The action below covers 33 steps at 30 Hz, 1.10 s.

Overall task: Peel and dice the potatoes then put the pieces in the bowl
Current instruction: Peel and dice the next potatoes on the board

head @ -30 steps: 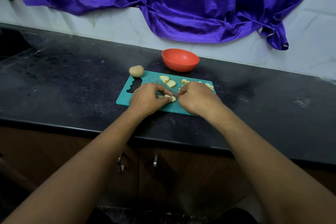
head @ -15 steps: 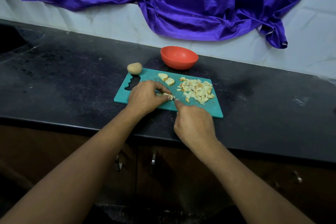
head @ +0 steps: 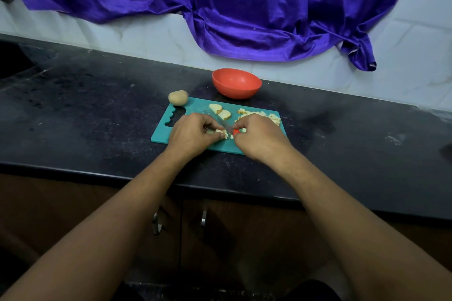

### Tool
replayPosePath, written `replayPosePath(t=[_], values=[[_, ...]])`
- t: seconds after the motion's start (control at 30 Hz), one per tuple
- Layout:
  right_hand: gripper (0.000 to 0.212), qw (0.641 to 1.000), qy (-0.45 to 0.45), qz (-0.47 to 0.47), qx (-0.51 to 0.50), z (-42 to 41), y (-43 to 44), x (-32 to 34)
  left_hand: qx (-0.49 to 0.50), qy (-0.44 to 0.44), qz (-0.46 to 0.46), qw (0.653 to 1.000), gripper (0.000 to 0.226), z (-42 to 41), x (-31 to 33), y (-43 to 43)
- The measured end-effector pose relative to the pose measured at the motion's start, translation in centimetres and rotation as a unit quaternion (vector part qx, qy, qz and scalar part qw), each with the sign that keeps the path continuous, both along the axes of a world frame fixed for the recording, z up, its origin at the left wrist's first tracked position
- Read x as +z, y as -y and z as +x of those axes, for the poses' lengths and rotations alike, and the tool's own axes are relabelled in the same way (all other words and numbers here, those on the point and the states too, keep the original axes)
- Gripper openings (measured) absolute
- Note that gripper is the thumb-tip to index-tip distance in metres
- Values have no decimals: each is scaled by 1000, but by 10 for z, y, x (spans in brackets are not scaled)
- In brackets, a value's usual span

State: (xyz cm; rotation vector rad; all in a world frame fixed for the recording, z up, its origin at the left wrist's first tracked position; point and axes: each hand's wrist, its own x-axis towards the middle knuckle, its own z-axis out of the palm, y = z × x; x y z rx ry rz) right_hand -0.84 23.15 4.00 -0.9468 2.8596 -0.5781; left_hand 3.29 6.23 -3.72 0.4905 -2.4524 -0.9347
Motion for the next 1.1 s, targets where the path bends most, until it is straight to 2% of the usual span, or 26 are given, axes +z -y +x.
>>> replayPosePath(t=[0.3,0.57,0.73,0.83,1.1], values=[[34,998,-41,55,-2,13,9,-6,-7,-12,-1,1000,11,0,0,2],[58,983,-144,105,47,31,-6,-50,-2,-15,-12,1000,13,1,-3,4],[45,998,-56,-7,-9,14,-13,-49,-10,-10,-7,1000,14,7,-3,3],[41,999,13,-35,-28,4,-14,-40,0,-21,-3,1000,12,10,-3,2],[41,1000,-26,-9,-1,12,5,-7,11,-41,18,999,6,11,-3,3]])
